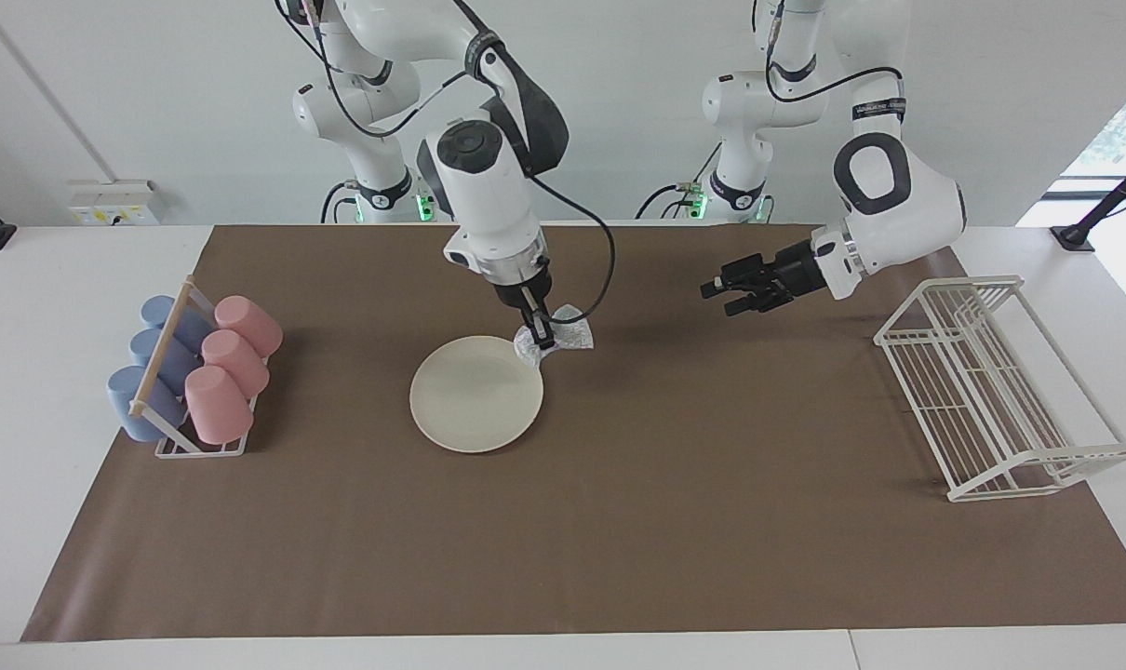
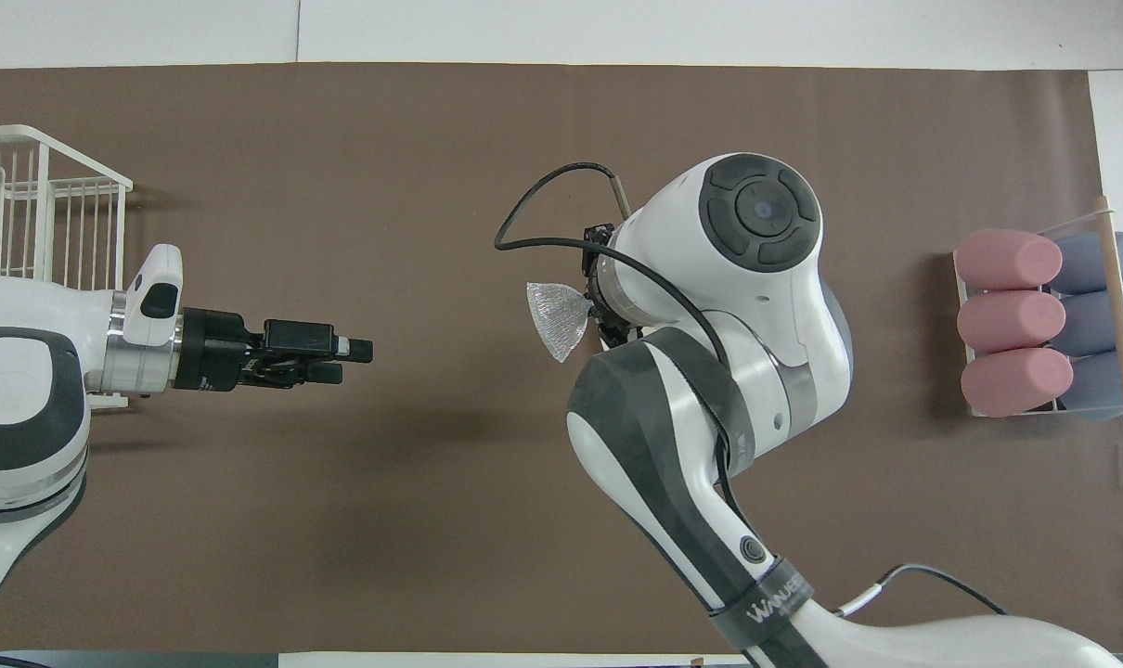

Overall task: Wipe plate with sponge
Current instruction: 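Lift the scrubber off the plate toward the left gripper, then grasp the scrubber with the left gripper while the right gripper releases, then retract the right gripper to rest while the left gripper holds scrubber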

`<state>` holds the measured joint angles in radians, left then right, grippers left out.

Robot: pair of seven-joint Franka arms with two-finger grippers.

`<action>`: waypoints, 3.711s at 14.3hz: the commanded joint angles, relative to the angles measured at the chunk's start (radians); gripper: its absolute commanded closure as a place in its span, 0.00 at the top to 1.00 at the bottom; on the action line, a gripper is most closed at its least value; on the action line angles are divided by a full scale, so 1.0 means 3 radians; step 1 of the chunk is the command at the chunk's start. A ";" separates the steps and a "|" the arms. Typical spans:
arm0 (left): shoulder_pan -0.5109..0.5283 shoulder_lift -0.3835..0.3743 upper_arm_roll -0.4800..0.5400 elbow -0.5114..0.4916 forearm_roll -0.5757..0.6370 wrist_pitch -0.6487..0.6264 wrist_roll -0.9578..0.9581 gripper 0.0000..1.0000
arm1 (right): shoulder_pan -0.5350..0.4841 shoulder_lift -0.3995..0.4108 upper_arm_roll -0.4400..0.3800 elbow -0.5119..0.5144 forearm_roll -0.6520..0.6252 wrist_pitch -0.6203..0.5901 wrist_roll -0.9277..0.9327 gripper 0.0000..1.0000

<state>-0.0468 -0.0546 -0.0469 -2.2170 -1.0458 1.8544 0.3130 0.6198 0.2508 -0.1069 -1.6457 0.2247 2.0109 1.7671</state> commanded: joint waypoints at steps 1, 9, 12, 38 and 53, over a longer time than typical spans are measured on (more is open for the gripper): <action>0.0013 -0.0033 -0.0002 0.0006 -0.0394 -0.0255 0.0092 1.00 | 0.0086 -0.0094 -0.0002 0.0203 -0.0018 -0.0377 0.0230 0.00; -0.0309 -0.0125 -0.0012 -0.0091 -0.1274 -0.0429 0.0138 1.00 | 0.0291 -0.0263 0.0014 0.0173 -0.0120 -0.0506 0.0567 0.00; -0.0518 -0.0130 -0.0012 -0.0116 -0.1391 -0.0226 0.0148 1.00 | 0.0291 -0.0263 0.0014 0.0173 -0.0120 -0.0485 0.0568 0.00; -0.0836 -0.0176 0.0008 -0.0234 -0.1571 0.0103 0.0107 0.00 | 0.0118 -0.0436 -0.0012 -0.0011 -0.0140 -0.0373 -0.0615 1.00; -0.0539 -0.0120 0.0013 -0.0203 -0.0227 0.0394 -0.0460 0.00 | -0.1457 -0.0887 -0.0017 -0.0282 -0.0141 -0.0980 -0.5137 1.00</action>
<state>-0.2017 -0.0731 -0.0384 -2.2629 -1.1741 1.9346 0.2212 0.2236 0.0116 -0.1250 -1.7053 0.1901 1.7575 0.3212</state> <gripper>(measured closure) 0.943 0.000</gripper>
